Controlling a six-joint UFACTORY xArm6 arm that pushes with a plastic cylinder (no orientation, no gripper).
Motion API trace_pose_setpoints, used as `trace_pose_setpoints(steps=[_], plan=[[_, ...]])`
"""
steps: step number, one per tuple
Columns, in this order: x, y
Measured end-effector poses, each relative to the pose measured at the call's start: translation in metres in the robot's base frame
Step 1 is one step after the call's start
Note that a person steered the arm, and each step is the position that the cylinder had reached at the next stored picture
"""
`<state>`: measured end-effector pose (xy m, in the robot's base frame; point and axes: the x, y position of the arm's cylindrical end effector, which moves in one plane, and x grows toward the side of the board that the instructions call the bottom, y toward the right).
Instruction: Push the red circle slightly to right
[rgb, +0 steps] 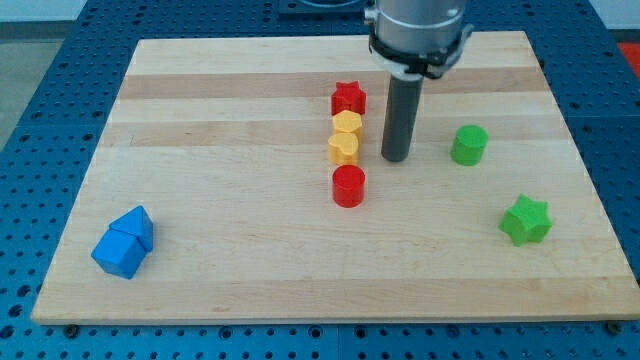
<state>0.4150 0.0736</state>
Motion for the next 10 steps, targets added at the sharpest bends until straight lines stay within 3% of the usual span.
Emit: trace_pose_setpoints(steps=[2,7,10], plan=[[-0.002,-0.007],[-0.001,-0.108],[0.005,-0.065]])
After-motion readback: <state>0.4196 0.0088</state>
